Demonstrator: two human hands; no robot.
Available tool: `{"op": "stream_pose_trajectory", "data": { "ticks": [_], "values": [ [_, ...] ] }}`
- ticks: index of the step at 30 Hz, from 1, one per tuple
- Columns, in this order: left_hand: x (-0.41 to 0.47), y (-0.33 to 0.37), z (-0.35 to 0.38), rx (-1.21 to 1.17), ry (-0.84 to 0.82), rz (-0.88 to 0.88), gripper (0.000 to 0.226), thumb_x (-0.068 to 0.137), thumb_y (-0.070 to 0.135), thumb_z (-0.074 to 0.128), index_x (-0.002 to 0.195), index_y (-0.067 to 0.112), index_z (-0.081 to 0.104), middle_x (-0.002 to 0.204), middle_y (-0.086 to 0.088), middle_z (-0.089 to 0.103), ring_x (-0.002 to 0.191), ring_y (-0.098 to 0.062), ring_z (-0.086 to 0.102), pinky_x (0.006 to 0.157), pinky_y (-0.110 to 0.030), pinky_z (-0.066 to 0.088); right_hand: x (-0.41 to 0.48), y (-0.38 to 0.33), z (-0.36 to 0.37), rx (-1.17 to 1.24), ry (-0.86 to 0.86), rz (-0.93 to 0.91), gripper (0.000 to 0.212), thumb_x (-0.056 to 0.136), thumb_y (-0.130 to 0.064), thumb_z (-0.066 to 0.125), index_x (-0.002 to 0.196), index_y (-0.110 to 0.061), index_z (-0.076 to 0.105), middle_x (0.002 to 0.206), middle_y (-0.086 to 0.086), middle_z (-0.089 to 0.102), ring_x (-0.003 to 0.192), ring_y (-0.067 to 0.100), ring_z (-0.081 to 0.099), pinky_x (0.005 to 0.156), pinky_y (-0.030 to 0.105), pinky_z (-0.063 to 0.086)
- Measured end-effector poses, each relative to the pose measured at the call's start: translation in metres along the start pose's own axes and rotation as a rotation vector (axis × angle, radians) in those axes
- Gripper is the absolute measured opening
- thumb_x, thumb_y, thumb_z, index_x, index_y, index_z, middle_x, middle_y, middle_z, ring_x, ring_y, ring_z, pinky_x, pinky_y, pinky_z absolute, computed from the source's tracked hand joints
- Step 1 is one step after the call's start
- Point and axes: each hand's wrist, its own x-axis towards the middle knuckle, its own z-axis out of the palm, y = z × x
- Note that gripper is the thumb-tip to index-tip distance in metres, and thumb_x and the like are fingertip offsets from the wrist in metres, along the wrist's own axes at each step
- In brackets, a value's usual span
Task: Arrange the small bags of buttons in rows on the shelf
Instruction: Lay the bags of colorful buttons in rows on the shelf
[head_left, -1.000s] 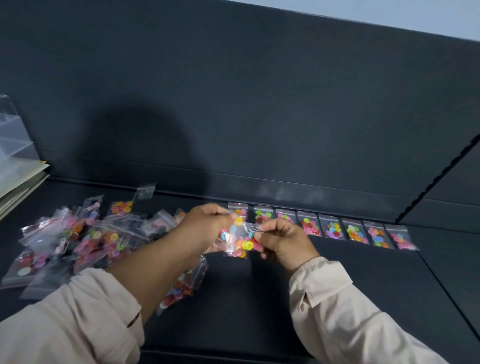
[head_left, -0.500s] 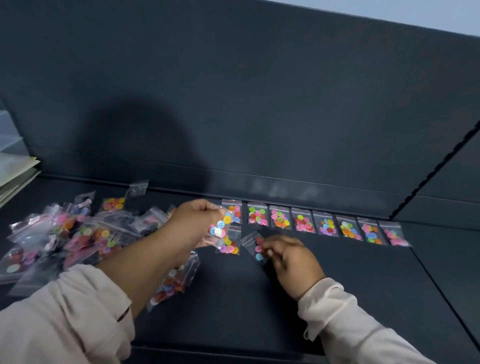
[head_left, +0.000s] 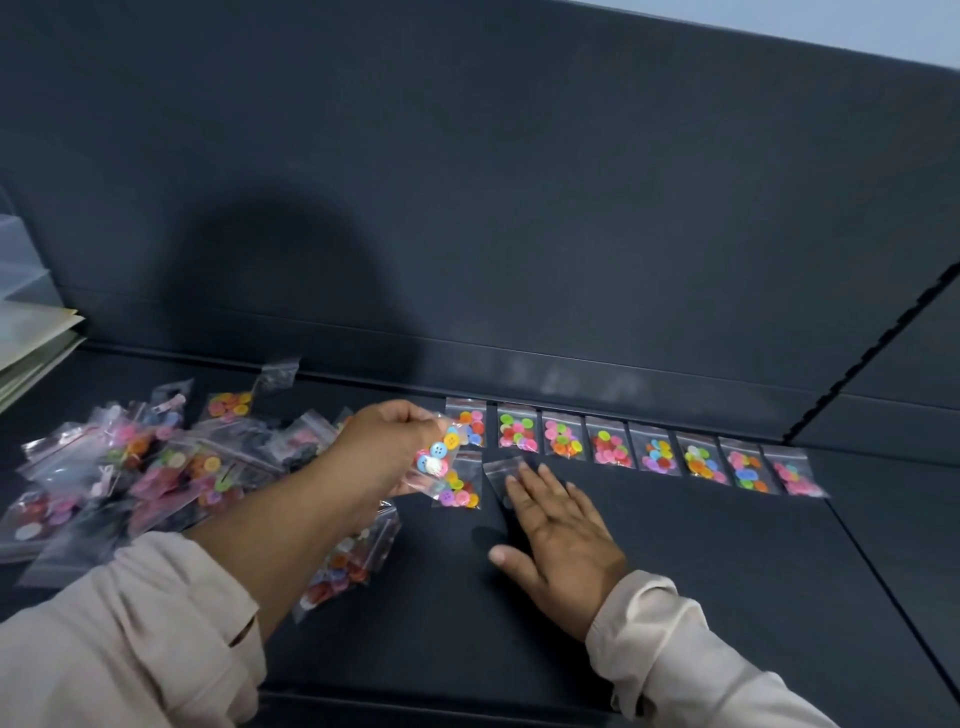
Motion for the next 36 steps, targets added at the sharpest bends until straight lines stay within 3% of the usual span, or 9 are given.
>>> {"op": "stream_pose_trajectory", "data": {
  "ticks": [3,7,15,22,28,36],
  "values": [
    [0.0,0.0,-0.001,0.007,0.008,-0.005,0.01,0.089,0.017,0.063,0.08,0.015,0.061,0.085,-0.005,0.068,0.073,-0.019,0.062,0.06,-0.027,0.05,0.0,0.0,-0.006,0.012,0.002,-0.023,0.107,0.057,-0.077,-0.011,0.148,-0.023,-0.004,0.154,-0.01,-0.019,0.136,0.005,-0.027,0.109,0.026,-0.018],
    [-0.001,-0.001,0.0,0.011,0.009,-0.013,0.01,0.089,0.018,0.064,0.079,0.016,0.061,0.083,-0.004,0.068,0.071,-0.017,0.063,0.061,-0.027,0.05,0.003,-0.001,-0.005,-0.011,-0.053,-0.024,0.111,0.052,-0.077,-0.012,0.149,-0.023,-0.002,0.157,-0.006,-0.013,0.142,0.007,-0.016,0.11,0.025,-0.015],
    [-0.004,-0.002,0.001,-0.005,0.022,-0.022,0.014,0.089,0.016,0.064,0.075,0.017,0.061,0.073,-0.001,0.067,0.065,-0.014,0.062,0.059,-0.026,0.049,0.003,-0.005,-0.003,-0.027,-0.012,0.015,0.104,0.056,-0.077,-0.01,0.148,-0.03,-0.002,0.156,-0.009,-0.016,0.144,0.01,-0.008,0.113,0.036,-0.004],
    [-0.006,0.001,0.003,-0.018,0.009,-0.055,0.013,0.089,0.012,0.062,0.077,0.015,0.061,0.075,-0.003,0.067,0.068,-0.016,0.062,0.06,-0.027,0.05,0.004,0.001,-0.002,-0.032,-0.046,-0.007,0.108,0.054,-0.077,-0.014,0.148,-0.024,-0.004,0.156,-0.007,-0.016,0.131,0.002,-0.028,0.11,0.028,-0.016],
    [-0.007,0.004,0.006,-0.02,0.017,-0.075,0.014,0.09,0.005,0.057,0.078,0.012,0.061,0.075,-0.006,0.067,0.068,-0.019,0.063,0.06,-0.027,0.05,0.009,-0.003,-0.001,-0.04,-0.044,0.019,0.111,0.052,-0.077,-0.015,0.149,-0.024,-0.002,0.157,-0.006,-0.01,0.144,0.01,-0.01,0.112,0.03,-0.014],
    [-0.007,0.002,0.01,-0.028,0.001,-0.078,0.015,0.089,0.004,0.056,0.079,0.012,0.061,0.076,-0.007,0.067,0.065,-0.019,0.063,0.063,-0.03,0.053,0.008,-0.005,-0.004,0.011,0.014,0.047,0.109,0.052,-0.077,-0.016,0.148,-0.028,0.002,0.158,-0.007,-0.006,0.145,0.012,-0.005,0.113,0.033,-0.01]
  ]
}}
